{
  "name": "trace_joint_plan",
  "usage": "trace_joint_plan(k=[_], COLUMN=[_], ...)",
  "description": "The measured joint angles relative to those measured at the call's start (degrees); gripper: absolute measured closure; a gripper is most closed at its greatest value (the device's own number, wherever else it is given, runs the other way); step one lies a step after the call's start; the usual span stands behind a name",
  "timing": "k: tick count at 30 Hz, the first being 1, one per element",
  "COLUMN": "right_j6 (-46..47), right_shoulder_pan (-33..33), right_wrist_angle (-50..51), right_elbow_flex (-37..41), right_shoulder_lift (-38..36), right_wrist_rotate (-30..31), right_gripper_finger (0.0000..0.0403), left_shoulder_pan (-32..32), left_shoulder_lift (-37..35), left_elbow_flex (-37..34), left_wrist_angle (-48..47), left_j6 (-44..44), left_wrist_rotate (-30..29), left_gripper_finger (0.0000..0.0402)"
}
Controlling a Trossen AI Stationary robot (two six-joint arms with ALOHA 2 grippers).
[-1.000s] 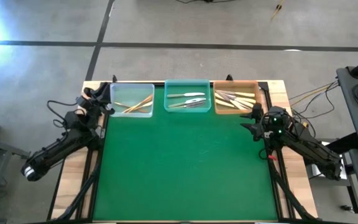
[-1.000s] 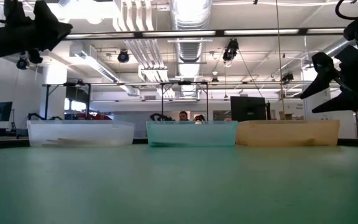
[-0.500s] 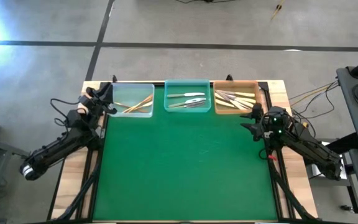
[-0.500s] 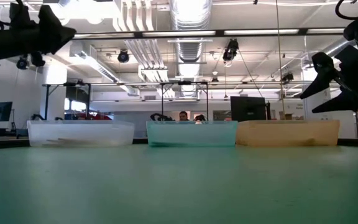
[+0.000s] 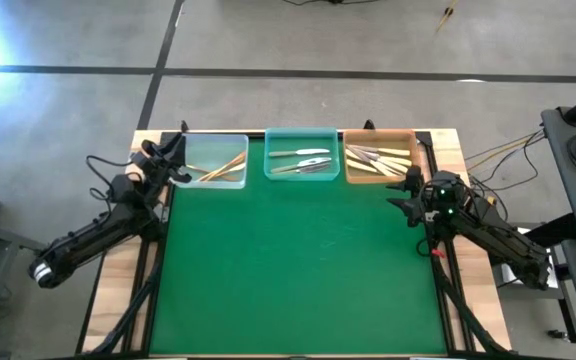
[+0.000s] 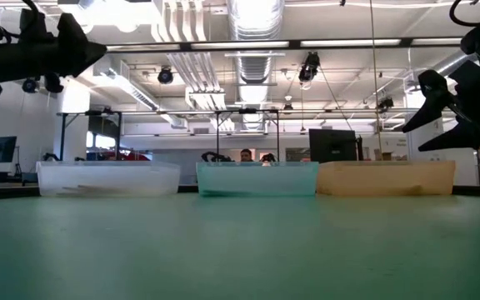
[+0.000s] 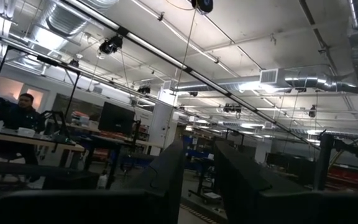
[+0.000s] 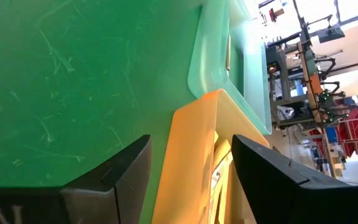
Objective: Sort silverware by color (type)
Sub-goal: Return to Home Position
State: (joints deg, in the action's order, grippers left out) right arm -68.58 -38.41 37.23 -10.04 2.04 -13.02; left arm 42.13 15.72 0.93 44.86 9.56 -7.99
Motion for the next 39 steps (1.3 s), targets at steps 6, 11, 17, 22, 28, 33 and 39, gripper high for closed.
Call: trace_joint_plan(k=[6,11,17,22,28,33,39], right_j6=[0.0,0.0,0.0,0.0,0.0,0.0,0.0], right_shoulder_pan=[0.0,0.0,0.02,0.0,0.0,0.0,0.0], right_wrist_angle=[0.0,0.0,0.01,0.0,0.01,0.01,0.02], right_elbow_flex=[0.0,0.0,0.0,0.0,0.0,0.0,-0.02], right_shoulder_lift=[0.0,0.0,0.0,0.0,0.0,0.0,0.0], right_wrist_rotate=[0.01,0.0,0.0,0.0,0.0,0.0,0.0], right_gripper_finger=[0.0188,0.0188,0.0188,0.0188,0.0188,0.0188,0.0188], left_shoulder_pan=[-0.02,-0.01,0.0,-0.01,-0.01,-0.02,-0.01], left_shoulder_lift=[1.31,2.53,4.0,5.16,6.48,7.44,8.55], left_elbow_flex=[0.0,0.0,0.0,0.0,0.0,0.0,0.0], left_wrist_angle=[0.0,-0.01,0.0,0.0,0.0,0.0,0.0], left_j6=[0.0,-0.02,-0.02,0.0,-0.01,-0.02,-0.01], left_wrist_rotate=[0.0,0.0,0.0,-0.01,0.0,0.0,0.0], left_gripper_finger=[0.0326,0.0326,0.0326,0.0326,0.0326,0.0326,0.0326])
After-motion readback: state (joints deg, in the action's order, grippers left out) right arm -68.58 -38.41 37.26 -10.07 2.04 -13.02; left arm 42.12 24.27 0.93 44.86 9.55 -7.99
